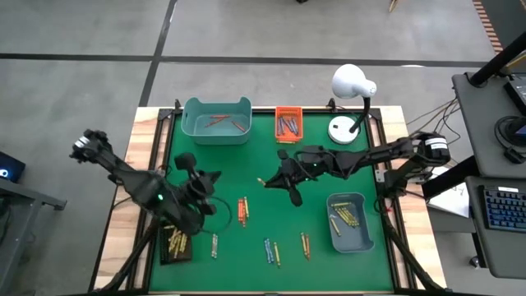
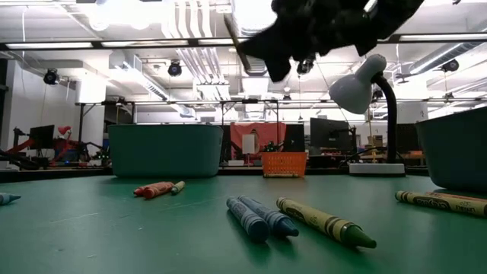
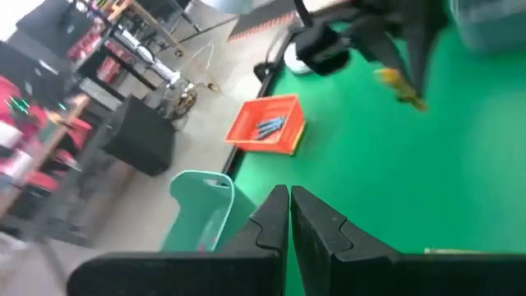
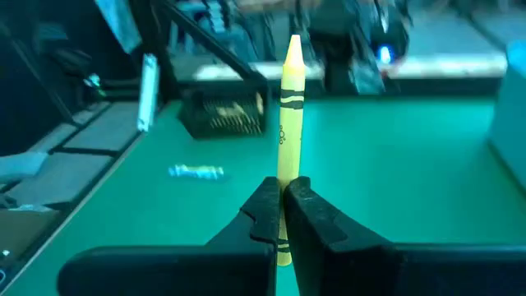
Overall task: Sort crayons
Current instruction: Put the yellow crayon into the black bin
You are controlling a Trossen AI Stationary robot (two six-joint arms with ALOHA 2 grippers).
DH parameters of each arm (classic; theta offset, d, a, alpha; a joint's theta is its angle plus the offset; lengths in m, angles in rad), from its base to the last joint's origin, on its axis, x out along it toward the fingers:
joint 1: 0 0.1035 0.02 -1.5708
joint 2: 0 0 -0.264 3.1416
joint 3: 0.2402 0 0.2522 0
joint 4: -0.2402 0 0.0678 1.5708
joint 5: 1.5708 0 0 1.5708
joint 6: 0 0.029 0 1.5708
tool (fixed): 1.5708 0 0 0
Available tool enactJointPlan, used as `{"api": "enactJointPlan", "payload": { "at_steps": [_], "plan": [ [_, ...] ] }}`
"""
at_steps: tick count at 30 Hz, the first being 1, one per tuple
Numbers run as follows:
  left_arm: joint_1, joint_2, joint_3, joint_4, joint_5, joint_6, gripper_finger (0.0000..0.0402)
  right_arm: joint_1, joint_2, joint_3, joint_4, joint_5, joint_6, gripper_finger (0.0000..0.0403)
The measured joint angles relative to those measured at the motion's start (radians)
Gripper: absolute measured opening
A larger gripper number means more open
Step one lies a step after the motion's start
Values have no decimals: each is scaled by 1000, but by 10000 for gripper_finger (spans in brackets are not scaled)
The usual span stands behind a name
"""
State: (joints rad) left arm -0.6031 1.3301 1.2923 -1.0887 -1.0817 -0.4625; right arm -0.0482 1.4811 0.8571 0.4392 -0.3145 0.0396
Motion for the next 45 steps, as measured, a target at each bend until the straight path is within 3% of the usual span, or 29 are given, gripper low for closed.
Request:
{"api": "enactJointPlan", "payload": {
  "at_steps": [4, 8, 13, 15, 18, 22, 30, 36, 40, 45],
  "plan": [
    [19, -140, -191, 289, 93, 42, 0, 30, 22, 0, 100, 2, -37, 8],
    [26, -222, -467, 890, 189, 248, 0, 47, 60, -1, 199, 0, -49, 8],
    [29, -169, -777, 1807, 333, 555, 0, 58, 119, 15, 283, 1, -48, 9],
    [32, -127, -856, 2072, 333, 590, 4, 67, 134, 32, 287, -2, -48, 9],
    [37, -67, -936, 2296, 330, 597, 22, 79, 157, 69, 294, -8, -58, 9],
    [44, 6, -964, 2413, 336, 588, 64, 86, 176, 113, 292, -8, -81, 9],
    [86, 113, -902, 2435, 335, 611, 151, 85, 182, 154, 267, -8, -117, 9],
    [130, 144, -861, 2438, 341, 612, 164, 85, 182, 154, 256, -7, -136, 9],
    [146, 161, -840, 2434, 436, 612, 163, 85, 182, 154, 239, 8, -145, 9],
    [149, 182, -819, 2433, 440, 612, 155, 85, 182, 154, 240, 8, -146, 9]
  ]
}}
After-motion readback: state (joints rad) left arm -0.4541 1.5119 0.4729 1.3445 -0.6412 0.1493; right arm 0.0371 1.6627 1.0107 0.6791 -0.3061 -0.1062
